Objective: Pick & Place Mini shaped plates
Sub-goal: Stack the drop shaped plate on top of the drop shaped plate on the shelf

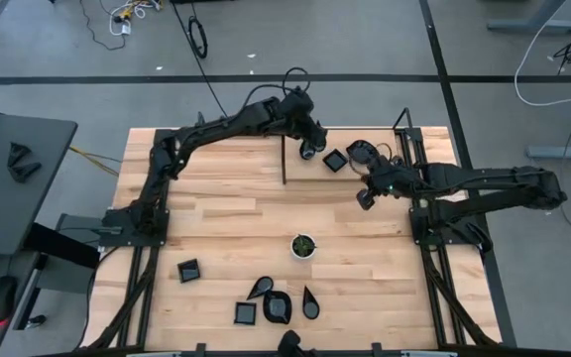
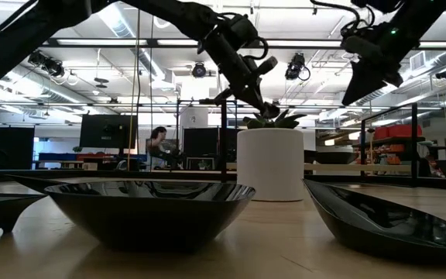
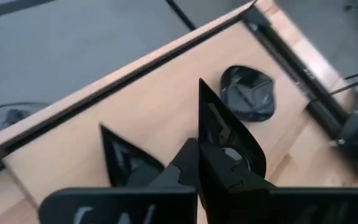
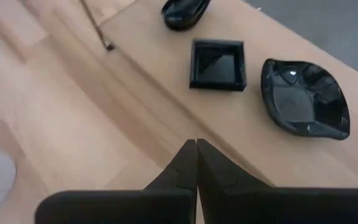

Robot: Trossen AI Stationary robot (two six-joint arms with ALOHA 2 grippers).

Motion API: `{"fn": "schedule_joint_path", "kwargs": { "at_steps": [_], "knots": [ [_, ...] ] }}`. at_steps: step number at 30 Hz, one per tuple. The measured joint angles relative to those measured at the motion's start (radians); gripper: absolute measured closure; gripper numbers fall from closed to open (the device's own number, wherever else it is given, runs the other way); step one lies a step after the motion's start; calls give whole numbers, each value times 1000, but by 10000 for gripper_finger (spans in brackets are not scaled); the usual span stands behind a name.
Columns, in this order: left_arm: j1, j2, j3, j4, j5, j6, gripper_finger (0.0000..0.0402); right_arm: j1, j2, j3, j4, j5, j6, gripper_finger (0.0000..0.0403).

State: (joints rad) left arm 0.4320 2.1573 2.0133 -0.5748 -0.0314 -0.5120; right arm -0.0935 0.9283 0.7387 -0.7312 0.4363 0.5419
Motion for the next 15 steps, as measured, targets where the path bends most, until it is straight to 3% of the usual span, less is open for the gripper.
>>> {"fn": "schedule_joint_path", "kwargs": {
  "at_steps": [4,9,15],
  "knots": [
    [-1,1,0,-35,-16,1,399,-119,-7,7,69,-51,-21,399],
    [-1,12,1,-56,-28,1,399,-274,-2,14,227,-160,-159,399],
    [-11,4,0,-53,28,0,399,-468,44,14,476,-462,-160,382]
  ]
}}
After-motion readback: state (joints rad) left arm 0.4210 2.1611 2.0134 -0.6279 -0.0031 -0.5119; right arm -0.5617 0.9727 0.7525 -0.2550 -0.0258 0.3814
